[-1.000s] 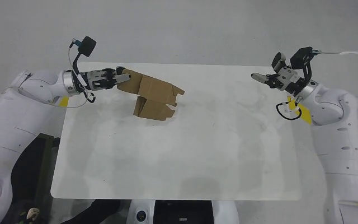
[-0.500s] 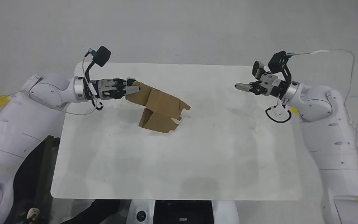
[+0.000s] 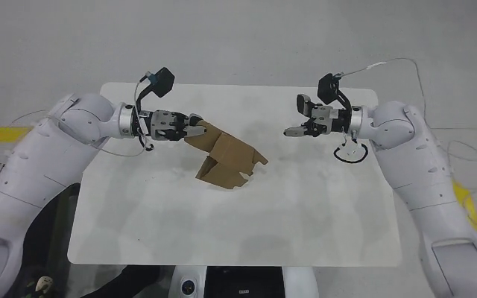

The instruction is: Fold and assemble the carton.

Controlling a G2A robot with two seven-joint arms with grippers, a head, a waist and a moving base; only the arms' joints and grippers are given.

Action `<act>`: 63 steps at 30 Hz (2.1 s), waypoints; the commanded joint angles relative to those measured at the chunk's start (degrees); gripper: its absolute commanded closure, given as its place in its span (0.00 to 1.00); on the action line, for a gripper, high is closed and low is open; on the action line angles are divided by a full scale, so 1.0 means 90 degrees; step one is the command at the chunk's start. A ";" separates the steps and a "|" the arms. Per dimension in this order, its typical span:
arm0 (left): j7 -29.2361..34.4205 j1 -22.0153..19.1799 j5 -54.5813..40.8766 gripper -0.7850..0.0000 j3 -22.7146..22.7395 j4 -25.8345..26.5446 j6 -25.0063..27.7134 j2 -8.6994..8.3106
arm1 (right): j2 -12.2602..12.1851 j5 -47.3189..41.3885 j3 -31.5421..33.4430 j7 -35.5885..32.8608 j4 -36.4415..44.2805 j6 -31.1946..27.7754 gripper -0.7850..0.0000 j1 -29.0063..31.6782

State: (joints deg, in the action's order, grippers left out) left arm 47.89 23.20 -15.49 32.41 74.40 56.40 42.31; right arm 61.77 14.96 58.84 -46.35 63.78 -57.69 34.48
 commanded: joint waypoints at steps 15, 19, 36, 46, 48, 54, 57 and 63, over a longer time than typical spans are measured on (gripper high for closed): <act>-0.0178 -0.0984 0.0029 1.00 -0.1193 -0.0178 0.0178 0.0475 | 0.0011 -0.1538 -0.2445 0.0006 -0.0054 -0.0034 0.00 -0.1010; -0.0178 -0.1137 -0.0033 1.00 -0.1349 -0.0237 0.0178 0.0562 | -0.0011 -0.1817 -0.2948 0.0007 0.0050 -0.0034 0.00 -0.1262; -0.0178 -0.1273 -0.0488 1.00 -0.1594 -0.0268 0.0178 0.0567 | 0.0018 -0.2277 -0.4125 0.0007 0.0066 -0.0034 0.65 -0.1907; -0.0178 -0.1315 -0.0562 1.00 -0.1710 -0.0224 0.0178 0.0528 | 0.0044 -0.2388 -0.4286 0.0007 0.0007 -0.0034 1.00 -0.1989; -0.0178 -0.1349 -0.0524 0.66 -0.1711 -0.0196 0.0178 0.0520 | 0.0045 -0.2415 -0.4311 0.0007 -0.0001 -0.0034 1.00 -0.2000; -0.0178 -0.1373 -0.0717 0.00 -0.1543 -0.0161 0.0178 0.0463 | 0.0035 -0.2593 -0.4348 0.0007 -0.0040 -0.0034 1.00 -0.2011; -0.0179 -0.1340 -0.0786 0.00 -0.1314 -0.0129 0.0178 0.0410 | 0.0016 -0.2887 -0.4294 0.0008 -0.0039 -0.0034 1.00 -0.1973; -0.0437 -0.1010 -0.0702 0.00 -0.0550 -0.0198 0.0178 0.0275 | -0.0080 -0.3637 -0.3804 0.0130 -0.0229 -0.0034 1.00 -0.1793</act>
State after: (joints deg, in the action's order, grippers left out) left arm 44.87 13.21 -22.65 26.01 72.61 58.00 45.01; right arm 61.21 -16.27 23.22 -45.72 61.93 -58.00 17.79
